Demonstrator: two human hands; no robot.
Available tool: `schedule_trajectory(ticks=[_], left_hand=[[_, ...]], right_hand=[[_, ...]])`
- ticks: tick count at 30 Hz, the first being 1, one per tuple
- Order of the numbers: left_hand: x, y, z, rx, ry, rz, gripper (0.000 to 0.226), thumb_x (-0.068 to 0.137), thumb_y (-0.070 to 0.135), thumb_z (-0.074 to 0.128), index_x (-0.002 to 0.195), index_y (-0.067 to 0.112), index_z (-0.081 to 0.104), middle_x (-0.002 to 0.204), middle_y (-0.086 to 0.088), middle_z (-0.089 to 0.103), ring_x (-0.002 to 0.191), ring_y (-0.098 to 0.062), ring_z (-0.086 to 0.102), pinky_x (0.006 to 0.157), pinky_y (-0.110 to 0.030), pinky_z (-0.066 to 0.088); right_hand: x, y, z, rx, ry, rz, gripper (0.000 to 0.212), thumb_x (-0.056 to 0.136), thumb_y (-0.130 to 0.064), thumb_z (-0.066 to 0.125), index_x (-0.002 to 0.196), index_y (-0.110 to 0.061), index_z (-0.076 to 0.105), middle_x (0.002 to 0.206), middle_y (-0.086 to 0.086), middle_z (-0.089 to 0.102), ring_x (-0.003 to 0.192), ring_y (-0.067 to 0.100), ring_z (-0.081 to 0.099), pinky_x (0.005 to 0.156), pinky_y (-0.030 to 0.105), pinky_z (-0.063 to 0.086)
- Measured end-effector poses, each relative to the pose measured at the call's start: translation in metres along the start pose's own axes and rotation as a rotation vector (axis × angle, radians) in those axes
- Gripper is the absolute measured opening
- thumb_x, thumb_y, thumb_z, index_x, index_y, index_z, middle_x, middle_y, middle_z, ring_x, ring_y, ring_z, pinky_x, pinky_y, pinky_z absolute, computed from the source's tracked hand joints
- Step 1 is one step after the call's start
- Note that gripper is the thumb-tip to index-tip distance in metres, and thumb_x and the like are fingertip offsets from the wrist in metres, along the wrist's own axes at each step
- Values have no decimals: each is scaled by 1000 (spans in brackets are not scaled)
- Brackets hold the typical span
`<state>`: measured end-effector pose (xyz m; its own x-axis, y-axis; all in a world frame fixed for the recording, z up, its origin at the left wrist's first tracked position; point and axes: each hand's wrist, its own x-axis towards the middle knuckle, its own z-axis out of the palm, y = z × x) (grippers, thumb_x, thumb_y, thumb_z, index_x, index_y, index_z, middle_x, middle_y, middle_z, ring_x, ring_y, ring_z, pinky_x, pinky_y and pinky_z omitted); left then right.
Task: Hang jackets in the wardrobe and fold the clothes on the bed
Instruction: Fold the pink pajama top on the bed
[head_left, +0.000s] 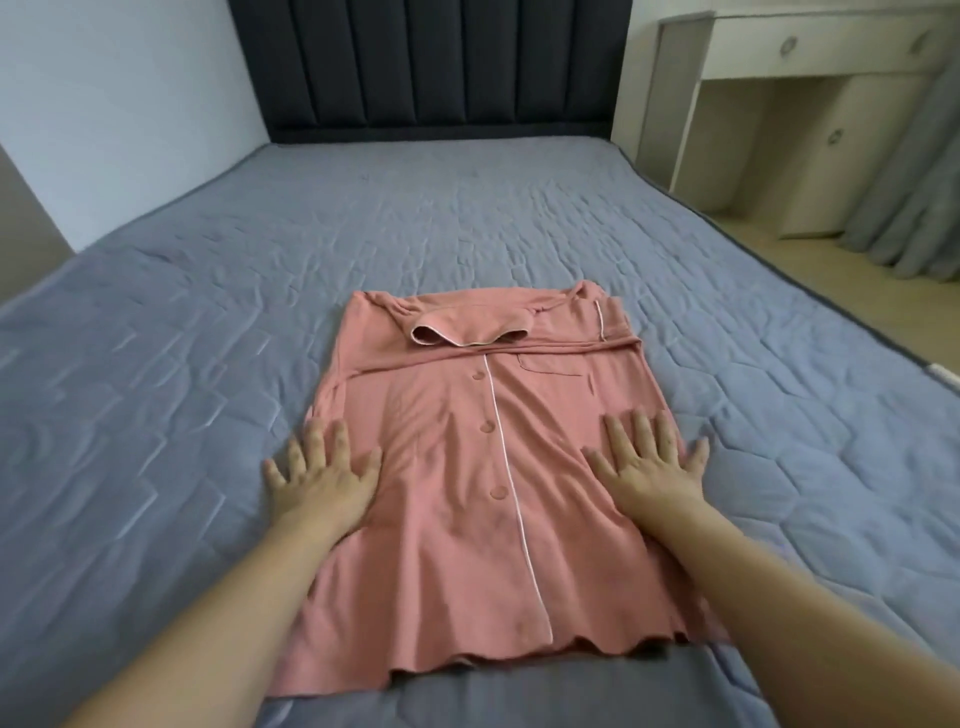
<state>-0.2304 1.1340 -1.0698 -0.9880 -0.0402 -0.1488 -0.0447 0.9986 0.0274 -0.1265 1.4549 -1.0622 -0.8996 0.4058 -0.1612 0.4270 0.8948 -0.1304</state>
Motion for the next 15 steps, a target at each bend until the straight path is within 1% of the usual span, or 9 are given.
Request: schedule_trajectory(ticks=[2, 4, 5, 7, 8, 10, 12, 13, 15], left_hand=[[-21, -2, -7, -22, 5, -30, 77, 96, 65, 19, 156, 24, -3, 164, -9, -5, 147, -36, 11, 117, -51, 14], [-38, 1, -20, -141, 40, -162, 85, 93, 60, 36, 156, 14, 2, 157, -21, 13, 139, -40, 27, 112, -49, 27], [-44, 1, -24, -210, 42, -225, 84, 92, 55, 43, 153, 6, 11, 152, -24, 24, 136, -41, 34, 109, -48, 32], [-53, -2, -29, -259, 11, -257, 67, 95, 43, 47, 141, -3, 33, 144, -26, 41, 131, -41, 44, 104, -46, 37], [-53, -7, -32, -245, 3, -233, 58, 96, 40, 47, 136, -2, 42, 141, -25, 47, 128, -40, 48, 103, -45, 39], [-52, -23, -40, -193, 4, -190, 51, 96, 38, 44, 130, 3, 55, 138, -22, 53, 125, -40, 52, 104, -46, 40], [-49, -43, -44, -113, 40, -178, 45, 96, 33, 42, 128, 6, 60, 135, -21, 56, 123, -38, 55, 103, -45, 44], [-49, -55, -43, -68, 26, -199, 42, 97, 27, 41, 128, 6, 60, 136, -20, 56, 123, -36, 55, 102, -44, 44], [-46, -76, -36, -13, -28, -223, 42, 97, 20, 38, 131, 5, 58, 138, -19, 55, 125, -33, 55, 104, -41, 43]], right_hand=[[-30, 9, -5, 22, 42, 95, 82, 89, -74, 21, 155, -30, 0, 162, 3, 1, 148, 27, 2, 114, 56, 7], [-43, 12, -20, 118, 90, 235, 93, 85, -74, 34, 153, -15, 12, 154, 13, 24, 140, 34, 24, 109, 50, 23], [-45, 12, -28, 207, 88, 291, 93, 84, -72, 41, 149, -8, 23, 147, 17, 34, 135, 36, 34, 107, 47, 29], [-44, 12, -36, 330, -3, 293, 82, 87, -63, 49, 139, -1, 39, 137, 20, 45, 127, 37, 46, 101, 41, 37], [-46, 12, -39, 372, -73, 275, 76, 89, -58, 52, 135, 1, 44, 135, 20, 48, 123, 36, 50, 97, 38, 40], [-50, 22, -47, 532, -173, 274, 60, 90, -49, 60, 125, 0, 54, 125, 19, 57, 110, 34, 58, 85, 35, 45], [-60, 40, -59, 654, -172, 303, 48, 89, -42, 66, 113, -2, 58, 115, 16, 60, 94, 30, 58, 76, 34, 46], [-65, 52, -64, 594, -135, 322, 49, 90, -41, 65, 115, 0, 58, 116, 17, 59, 92, 29, 55, 75, 34, 44], [-69, 74, -67, 453, -95, 365, 58, 90, -45, 62, 125, 1, 55, 125, 19, 57, 98, 31, 54, 79, 33, 43]])
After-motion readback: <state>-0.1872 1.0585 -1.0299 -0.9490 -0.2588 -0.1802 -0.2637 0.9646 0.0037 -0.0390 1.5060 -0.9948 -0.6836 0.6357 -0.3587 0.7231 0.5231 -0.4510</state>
